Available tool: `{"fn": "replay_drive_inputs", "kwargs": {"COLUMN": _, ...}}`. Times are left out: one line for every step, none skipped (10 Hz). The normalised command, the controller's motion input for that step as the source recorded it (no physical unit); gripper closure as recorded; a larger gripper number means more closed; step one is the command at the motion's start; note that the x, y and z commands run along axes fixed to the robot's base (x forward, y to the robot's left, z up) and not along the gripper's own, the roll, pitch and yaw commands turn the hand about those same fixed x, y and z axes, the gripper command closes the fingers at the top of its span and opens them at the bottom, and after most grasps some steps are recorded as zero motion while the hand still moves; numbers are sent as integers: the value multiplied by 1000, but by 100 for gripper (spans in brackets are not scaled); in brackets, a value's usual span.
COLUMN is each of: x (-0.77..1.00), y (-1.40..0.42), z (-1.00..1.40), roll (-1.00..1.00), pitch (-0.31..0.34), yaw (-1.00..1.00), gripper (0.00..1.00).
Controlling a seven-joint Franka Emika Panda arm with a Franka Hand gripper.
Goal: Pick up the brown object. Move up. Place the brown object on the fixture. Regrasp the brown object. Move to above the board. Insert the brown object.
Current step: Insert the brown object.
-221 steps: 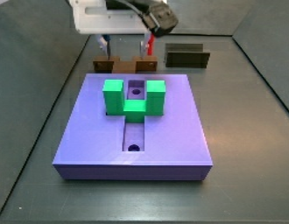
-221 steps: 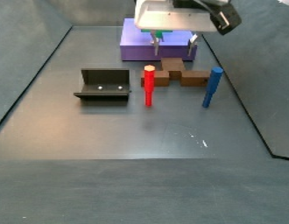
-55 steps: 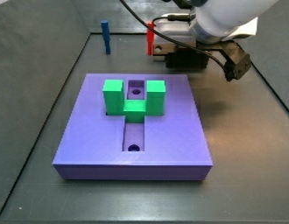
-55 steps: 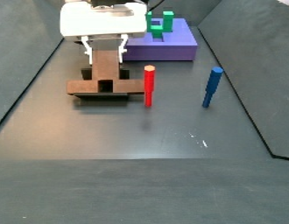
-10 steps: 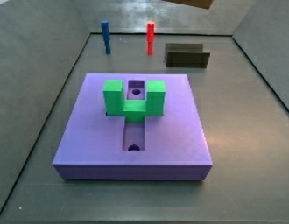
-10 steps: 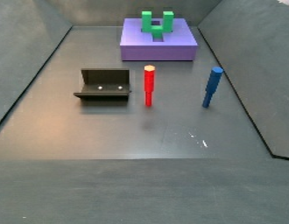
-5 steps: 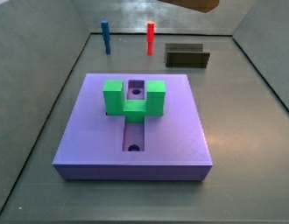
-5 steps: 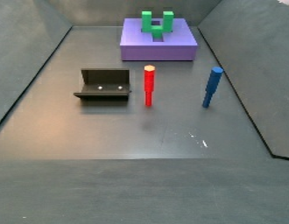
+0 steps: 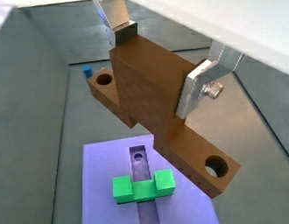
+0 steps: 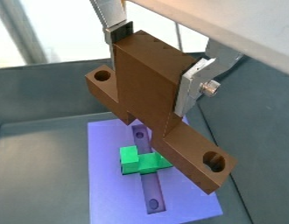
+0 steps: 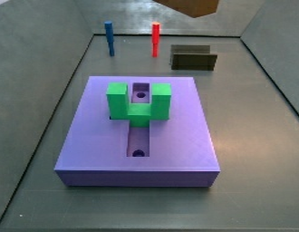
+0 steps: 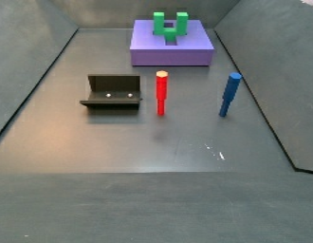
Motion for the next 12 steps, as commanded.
{"fn": "replay_drive_inputs", "kwargs": {"x": 80, "y": 0, "z": -23, "roll": -260, "pitch": -10, "yaw": -740, "gripper": 100}}
{"fn": "replay_drive_inputs", "kwargs": {"x": 0, "y": 0, "z": -194, "roll": -237, "pitch": -109, "yaw": -640, "gripper": 100}}
{"fn": "replay_drive_inputs", "kwargs": {"x": 57, "y": -37, "z": -337, "roll": -147, "pitch": -63, "yaw": -517, "gripper": 100}}
{"fn": "replay_drive_inputs", "kwargs": {"x": 91, "y": -71, "z": -346, "roll": -147, "pitch": -49, "yaw": -506, "gripper": 100}}
{"fn": "replay_drive_inputs", "kwargs": {"x": 74, "y": -34, "z": -263, "roll": -181, "pitch": -77, "yaw": -420, "gripper": 100}}
{"fn": "replay_drive_inputs", "kwargs": {"x": 106, "y": -77, "z": -229, "roll": -86, "pitch": -53, "yaw": -386, "gripper": 100}}
{"fn": "replay_drive_inputs", "kwargs": {"x": 0, "y": -123, "z": -226, "roll": 0, "pitch": -91, "yaw": -411, "gripper": 100}}
{"fn": "replay_drive_inputs", "kwargs": {"x": -174, "y": -40, "z": -454, "roll": 169, "pitch": 0, "yaw": -411, "gripper": 100}}
{"fn": "replay_drive_inputs", "kwargs": {"x": -391, "y": -77, "z": -611, "roll": 214, "pitch": 0, "yaw": -626, "gripper": 100}}
{"fn": "replay_drive_inputs", "kwargs": {"x": -294, "y": -6, "z": -540, "roll": 69, "pitch": 0, "yaw": -703, "gripper": 100}}
{"fn": "replay_drive_inputs", "kwargs": {"x": -197, "y": 0, "z": -417, "roll": -116, "pitch": -86, "yaw": -643, "gripper": 100}}
{"fn": "replay_drive_inputs", "kwargs": {"x": -217, "y": 0, "z": -317, "roll": -256, "pitch": -307, "yaw": -626, "gripper": 100}}
